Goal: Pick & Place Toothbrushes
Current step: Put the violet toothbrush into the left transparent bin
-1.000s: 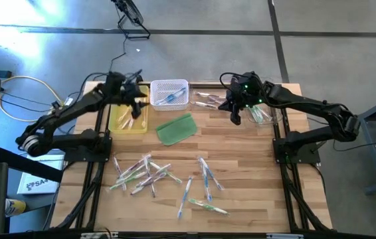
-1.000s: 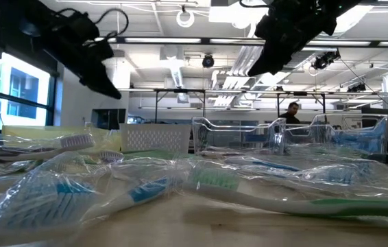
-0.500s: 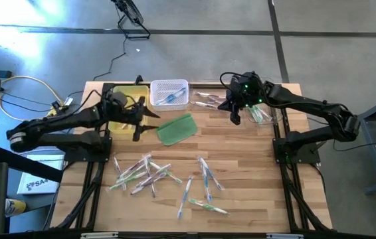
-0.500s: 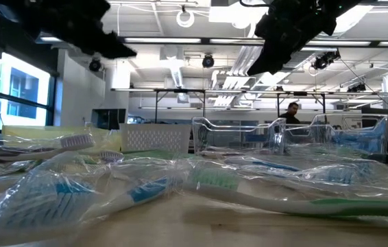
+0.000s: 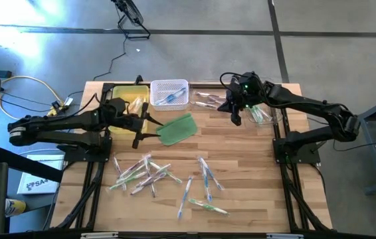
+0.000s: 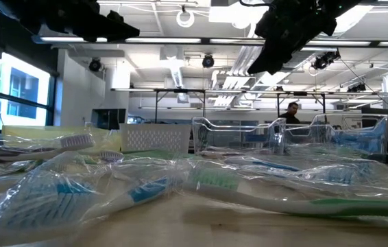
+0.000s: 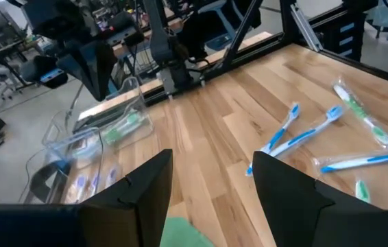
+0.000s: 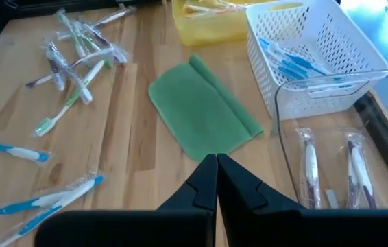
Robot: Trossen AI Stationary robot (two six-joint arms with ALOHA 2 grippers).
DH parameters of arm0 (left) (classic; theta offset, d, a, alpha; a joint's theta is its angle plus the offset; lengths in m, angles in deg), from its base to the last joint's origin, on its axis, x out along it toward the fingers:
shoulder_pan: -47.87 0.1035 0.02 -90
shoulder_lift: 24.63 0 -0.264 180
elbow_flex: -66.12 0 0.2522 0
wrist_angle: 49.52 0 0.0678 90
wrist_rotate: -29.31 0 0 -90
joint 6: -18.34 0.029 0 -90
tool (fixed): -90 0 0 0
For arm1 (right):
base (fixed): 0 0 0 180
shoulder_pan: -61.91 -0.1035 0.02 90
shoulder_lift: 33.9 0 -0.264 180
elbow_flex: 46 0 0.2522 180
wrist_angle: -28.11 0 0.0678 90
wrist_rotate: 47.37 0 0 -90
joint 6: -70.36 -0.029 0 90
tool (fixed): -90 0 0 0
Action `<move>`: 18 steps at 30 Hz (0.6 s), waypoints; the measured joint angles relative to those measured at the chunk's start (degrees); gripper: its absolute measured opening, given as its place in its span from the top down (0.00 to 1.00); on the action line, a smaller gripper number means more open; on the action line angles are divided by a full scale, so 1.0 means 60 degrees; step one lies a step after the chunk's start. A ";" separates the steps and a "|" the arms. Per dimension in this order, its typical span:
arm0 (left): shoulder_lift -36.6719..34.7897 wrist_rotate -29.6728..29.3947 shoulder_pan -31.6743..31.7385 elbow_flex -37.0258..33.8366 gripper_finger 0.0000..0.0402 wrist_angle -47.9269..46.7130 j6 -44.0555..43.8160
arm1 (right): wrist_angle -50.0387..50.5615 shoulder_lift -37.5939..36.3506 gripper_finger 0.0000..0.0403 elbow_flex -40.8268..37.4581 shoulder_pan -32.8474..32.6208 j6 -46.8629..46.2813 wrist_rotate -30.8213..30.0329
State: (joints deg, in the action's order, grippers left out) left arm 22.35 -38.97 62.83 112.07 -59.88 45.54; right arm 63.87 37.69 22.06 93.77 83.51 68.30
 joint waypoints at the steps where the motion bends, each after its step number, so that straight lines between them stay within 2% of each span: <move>1: 0.0000 0.0000 0.0000 0.0000 0.51 0.0000 0.0000 | 0.0030 0.0000 0.99 0.0000 0.0000 0.0000 -0.0001; 18: 0.0000 0.0007 0.0000 0.0000 0.51 -0.0091 -0.0103 | 0.0083 0.0000 0.99 0.0000 0.0000 0.0020 0.0004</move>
State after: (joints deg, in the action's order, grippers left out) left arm 22.35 -38.93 62.83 112.07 -60.43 44.92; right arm 64.37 37.69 22.06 93.77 83.63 68.32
